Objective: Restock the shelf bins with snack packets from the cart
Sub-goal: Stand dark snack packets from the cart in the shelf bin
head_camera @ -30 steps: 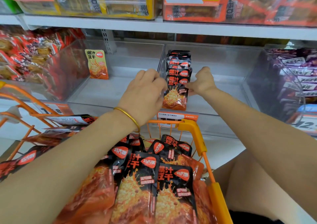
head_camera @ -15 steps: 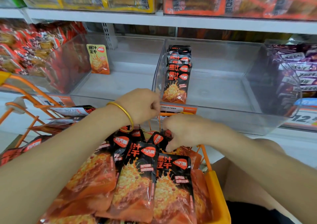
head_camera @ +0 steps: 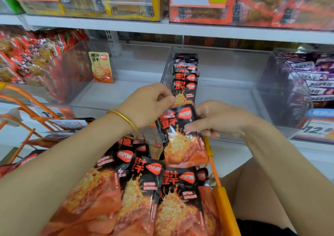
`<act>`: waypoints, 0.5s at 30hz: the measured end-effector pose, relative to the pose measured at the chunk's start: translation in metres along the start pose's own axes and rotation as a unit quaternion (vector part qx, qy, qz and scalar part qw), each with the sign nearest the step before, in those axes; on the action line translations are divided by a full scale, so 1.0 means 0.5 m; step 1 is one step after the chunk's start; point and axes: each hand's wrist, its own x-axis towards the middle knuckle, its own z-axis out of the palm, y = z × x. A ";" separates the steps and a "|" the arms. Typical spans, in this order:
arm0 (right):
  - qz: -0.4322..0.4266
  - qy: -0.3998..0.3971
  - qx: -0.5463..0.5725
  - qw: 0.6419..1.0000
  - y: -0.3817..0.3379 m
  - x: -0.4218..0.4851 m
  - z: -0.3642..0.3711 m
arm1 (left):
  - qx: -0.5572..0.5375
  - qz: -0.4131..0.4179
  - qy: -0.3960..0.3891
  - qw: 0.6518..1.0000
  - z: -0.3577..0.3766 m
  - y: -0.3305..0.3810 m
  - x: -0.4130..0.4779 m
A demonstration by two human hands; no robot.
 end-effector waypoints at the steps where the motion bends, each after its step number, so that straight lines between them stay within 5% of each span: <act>1: 0.000 0.006 0.017 1.000 -0.002 -0.003 -0.010 | 0.008 0.010 0.024 1.000 0.001 0.000 0.005; 7: -0.034 0.189 0.161 0.968 -0.005 0.018 -0.105 | 0.094 0.036 0.165 0.981 0.007 -0.025 0.041; 10: -0.005 0.279 0.181 0.943 0.008 0.085 -0.137 | 0.173 0.036 0.122 0.977 0.014 -0.028 0.056; 15: 0.120 0.229 0.155 0.954 0.037 0.198 -0.099 | 0.266 0.021 0.044 0.963 0.034 -0.025 0.067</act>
